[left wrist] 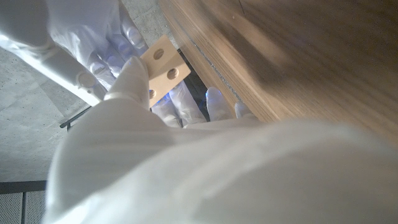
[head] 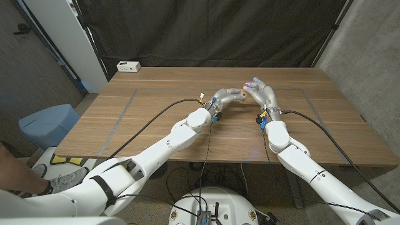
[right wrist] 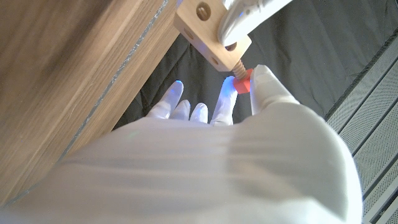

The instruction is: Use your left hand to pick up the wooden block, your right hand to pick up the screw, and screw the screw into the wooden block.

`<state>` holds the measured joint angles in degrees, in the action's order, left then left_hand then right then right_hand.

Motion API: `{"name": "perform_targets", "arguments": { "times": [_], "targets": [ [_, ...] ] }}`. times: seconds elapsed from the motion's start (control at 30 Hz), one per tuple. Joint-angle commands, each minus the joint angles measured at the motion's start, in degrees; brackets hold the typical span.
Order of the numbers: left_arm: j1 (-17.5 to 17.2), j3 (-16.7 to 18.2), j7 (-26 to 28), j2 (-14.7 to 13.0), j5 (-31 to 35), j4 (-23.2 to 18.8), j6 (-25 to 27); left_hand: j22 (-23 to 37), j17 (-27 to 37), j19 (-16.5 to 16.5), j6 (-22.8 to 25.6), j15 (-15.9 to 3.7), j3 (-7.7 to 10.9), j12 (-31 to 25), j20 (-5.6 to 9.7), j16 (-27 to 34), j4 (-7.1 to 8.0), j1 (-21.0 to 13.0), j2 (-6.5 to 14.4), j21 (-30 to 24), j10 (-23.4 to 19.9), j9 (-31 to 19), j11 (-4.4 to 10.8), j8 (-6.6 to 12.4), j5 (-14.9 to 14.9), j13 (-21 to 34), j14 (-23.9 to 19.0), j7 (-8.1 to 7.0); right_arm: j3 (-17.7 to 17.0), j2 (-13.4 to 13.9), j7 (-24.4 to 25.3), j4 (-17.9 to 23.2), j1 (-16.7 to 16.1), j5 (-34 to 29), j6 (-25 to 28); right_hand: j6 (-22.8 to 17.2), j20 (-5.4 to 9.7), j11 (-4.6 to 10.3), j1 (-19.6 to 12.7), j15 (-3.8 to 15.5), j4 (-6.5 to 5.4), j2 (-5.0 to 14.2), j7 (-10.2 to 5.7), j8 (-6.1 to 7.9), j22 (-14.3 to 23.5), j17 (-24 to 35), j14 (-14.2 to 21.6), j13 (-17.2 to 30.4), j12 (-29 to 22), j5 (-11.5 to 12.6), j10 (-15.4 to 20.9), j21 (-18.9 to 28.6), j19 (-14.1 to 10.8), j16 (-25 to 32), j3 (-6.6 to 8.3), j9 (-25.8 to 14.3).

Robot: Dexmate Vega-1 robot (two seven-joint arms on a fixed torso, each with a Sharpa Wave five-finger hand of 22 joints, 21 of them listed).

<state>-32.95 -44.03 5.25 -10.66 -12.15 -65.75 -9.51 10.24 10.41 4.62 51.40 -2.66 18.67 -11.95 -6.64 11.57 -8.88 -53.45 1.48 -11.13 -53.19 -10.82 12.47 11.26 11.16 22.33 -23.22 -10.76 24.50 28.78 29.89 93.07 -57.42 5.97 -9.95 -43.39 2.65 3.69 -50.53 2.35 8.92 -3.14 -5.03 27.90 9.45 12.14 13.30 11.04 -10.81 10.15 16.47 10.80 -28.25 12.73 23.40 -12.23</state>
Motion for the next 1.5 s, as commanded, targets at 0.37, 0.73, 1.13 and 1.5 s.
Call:
{"name": "perform_targets", "arguments": {
  "times": [0.37, 0.73, 1.13, 1.5],
  "targets": [
    [0.2, 0.0, -0.1, 0.3, -0.2, 0.5, -0.2, 0.2, 0.1, 0.4, 1.1, -4.02, 0.32, -0.4, -0.20, 0.2, 0.19, -0.6, 1.3, -0.5, -0.6, -0.3, 0.00, 0.51, 0.4, 1.7, -0.6, 0.47, 0.5, 0.5, -0.6, -0.2, 0.4, -0.5, 0.4, -0.4, 2.96, 0.02, -0.1, 3.08, -0.07, 0.41, 0.00, -0.11, 0.1, 0.1, 0.0, 0.1, -0.1, 0.1, -0.2, -0.1, 0.3, 0.0, -0.28, 0.1],
    [0.3, 0.0, -0.2, 0.3, -0.2, 0.8, -0.4, 0.2, 0.0, 0.5, 1.1, -4.01, 0.30, -0.4, -0.19, 0.2, 0.18, -0.6, 1.3, -0.5, -0.6, -0.3, 0.00, 0.50, 0.4, 1.7, -0.7, 0.54, 0.7, 0.7, -0.6, -0.2, 0.5, -0.8, 0.7, -0.3, 2.95, 0.16, -0.2, 3.06, 0.00, 0.46, -0.07, -0.19, 0.1, 0.0, -0.2, 0.2, 0.0, 0.1, -0.4, -0.1, 0.3, -0.1, -0.37, 0.1],
    [0.0, 0.1, -0.1, 0.0, -0.1, 0.2, -0.3, 0.2, 0.0, 0.5, 1.1, -4.05, 0.29, -0.4, -0.15, 0.2, 0.17, -0.6, 1.4, -0.5, -0.6, -0.3, 0.01, 0.52, 0.4, 1.7, -0.8, 0.47, 0.6, 0.8, -0.2, 0.3, 0.0, -1.0, 1.2, -0.3, 2.92, 0.12, -0.3, 3.03, 0.00, 0.52, -0.30, -0.24, 0.1, 0.0, -0.2, 0.2, -0.1, 0.1, -0.5, -0.1, 0.4, 0.0, -0.47, 0.1],
    [-0.2, 0.1, 0.1, 0.0, -0.1, -0.1, -0.4, 0.2, 0.1, 0.5, 1.1, -4.00, 0.28, -0.4, -0.24, 0.2, 0.19, -0.6, 1.5, -0.5, -0.7, -0.3, 0.00, 0.52, 0.4, 1.7, -0.8, 0.56, 0.6, 1.1, -0.3, 0.5, -0.2, -1.1, 1.2, 0.0, 2.90, 0.03, -0.4, 2.95, 0.06, 0.51, -0.25, -0.42, 0.1, 0.0, -0.2, 0.2, 0.0, 0.1, -0.7, -0.1, 0.4, 0.0, -0.59, 0.1]
  ]
}}
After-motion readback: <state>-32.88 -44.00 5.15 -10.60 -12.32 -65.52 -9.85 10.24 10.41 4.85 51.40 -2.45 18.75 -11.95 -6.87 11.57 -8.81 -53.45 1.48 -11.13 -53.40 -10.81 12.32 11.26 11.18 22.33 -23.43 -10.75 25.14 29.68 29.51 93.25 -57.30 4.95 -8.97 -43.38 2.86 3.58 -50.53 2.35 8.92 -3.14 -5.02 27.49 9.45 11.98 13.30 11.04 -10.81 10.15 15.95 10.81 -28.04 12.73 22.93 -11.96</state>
